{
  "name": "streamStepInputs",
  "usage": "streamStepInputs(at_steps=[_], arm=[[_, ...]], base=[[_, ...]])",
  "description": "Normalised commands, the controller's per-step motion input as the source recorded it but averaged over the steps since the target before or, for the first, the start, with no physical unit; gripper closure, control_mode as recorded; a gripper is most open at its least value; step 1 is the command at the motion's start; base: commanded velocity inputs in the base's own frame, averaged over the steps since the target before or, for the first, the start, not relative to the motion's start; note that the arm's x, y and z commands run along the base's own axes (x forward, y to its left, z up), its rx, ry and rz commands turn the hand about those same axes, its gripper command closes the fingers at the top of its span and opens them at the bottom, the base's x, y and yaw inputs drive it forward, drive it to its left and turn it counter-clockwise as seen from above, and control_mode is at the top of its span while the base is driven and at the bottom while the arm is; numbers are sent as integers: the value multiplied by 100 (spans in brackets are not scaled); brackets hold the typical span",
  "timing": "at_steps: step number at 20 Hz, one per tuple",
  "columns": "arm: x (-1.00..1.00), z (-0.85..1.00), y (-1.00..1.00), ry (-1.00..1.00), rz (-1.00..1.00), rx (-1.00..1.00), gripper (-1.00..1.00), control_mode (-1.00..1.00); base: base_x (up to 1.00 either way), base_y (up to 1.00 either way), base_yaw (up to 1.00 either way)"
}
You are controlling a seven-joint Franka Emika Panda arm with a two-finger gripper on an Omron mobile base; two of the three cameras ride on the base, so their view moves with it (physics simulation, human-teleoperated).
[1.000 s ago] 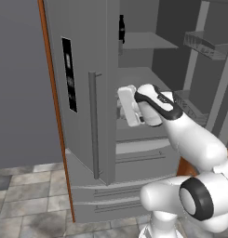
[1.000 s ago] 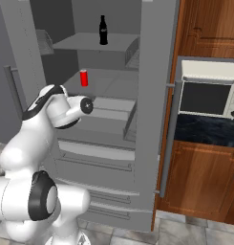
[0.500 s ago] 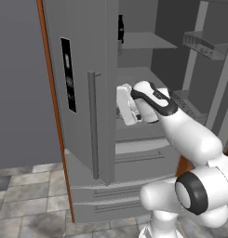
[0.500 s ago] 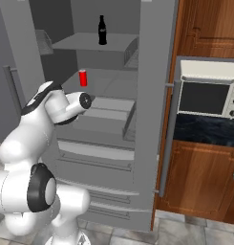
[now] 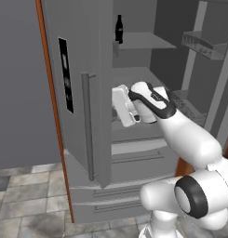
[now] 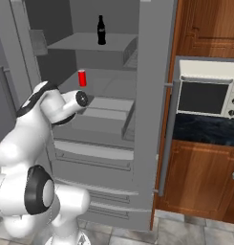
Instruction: Open the fridge, grab two sodas, and place both sodas inside the bowl with ice on the dining counter.
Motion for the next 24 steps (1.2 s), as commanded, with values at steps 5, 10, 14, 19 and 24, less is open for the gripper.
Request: streamStepInputs(at_steps=[5, 10, 14, 19, 24], arm=[[-36, 0, 56, 0, 2, 0, -100, -100], [-31, 0, 61, 0, 0, 0, -100, -100], [-13, 2, 73, 1, 0, 0, -100, -100], [-1, 4, 80, 3, 0, 0, -100, -100], [0, 4, 79, 3, 0, 0, -100, -100]], base=[[0, 0, 0], [0, 0, 0], [0, 0, 0], [0, 0, 0], [0, 0, 0]])
